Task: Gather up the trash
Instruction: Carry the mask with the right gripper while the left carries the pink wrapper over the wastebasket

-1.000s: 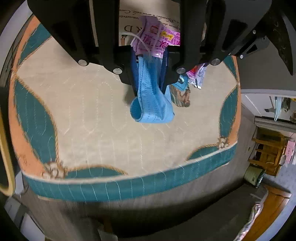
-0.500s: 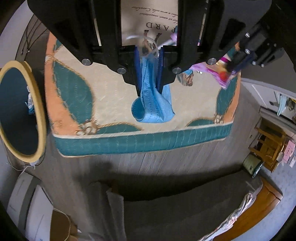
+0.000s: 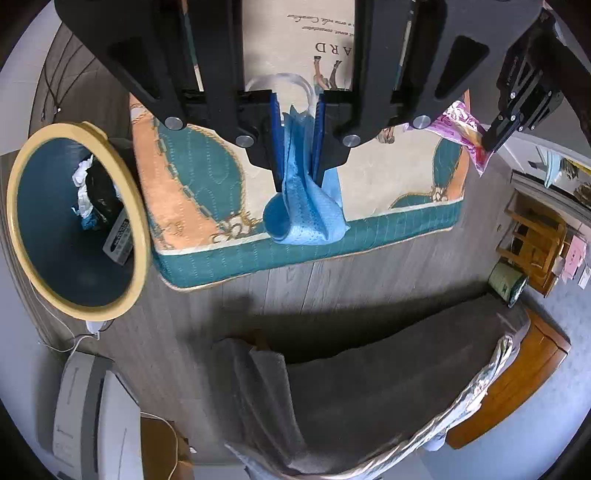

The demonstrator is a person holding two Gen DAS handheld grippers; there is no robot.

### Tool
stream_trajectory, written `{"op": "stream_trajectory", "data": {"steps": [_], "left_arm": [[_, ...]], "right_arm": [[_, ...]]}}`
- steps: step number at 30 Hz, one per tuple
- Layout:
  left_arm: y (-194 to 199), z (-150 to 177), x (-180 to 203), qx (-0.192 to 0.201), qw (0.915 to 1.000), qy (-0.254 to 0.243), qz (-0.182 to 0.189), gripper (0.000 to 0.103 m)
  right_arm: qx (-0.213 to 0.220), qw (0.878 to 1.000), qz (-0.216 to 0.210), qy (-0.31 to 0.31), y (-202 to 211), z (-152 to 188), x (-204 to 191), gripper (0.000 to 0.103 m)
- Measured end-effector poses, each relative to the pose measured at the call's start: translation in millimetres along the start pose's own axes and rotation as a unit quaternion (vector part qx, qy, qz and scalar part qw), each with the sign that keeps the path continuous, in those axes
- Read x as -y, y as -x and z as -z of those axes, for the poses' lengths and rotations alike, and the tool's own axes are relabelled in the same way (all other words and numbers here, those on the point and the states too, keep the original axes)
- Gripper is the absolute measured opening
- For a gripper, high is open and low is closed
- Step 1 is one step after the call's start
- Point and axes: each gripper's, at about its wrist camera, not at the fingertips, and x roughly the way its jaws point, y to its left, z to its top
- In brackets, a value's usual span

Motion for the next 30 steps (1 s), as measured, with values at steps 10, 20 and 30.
{"op": "stream_trajectory", "data": {"steps": [10,20,30], "left_arm": [[3.3,-15.6,30.3,0.019,0.9996,-0.008,0.021,0.003],[-9.6,-27.7,81.8,0.020,0.9980,-0.042,0.043,0.003],[-26.3,-34.5,138.4,0.016,0.9944,-0.085,0.061,0.003]], "right_arm": [[0.019,1.000,0.010,-0.001,22.4,-3.9,30.0,0.013],[0.038,0.999,0.021,-0.017,44.3,-10.5,80.9,0.013],[0.052,0.997,0.045,-0.031,60.5,-14.9,137.5,0.013]]}}
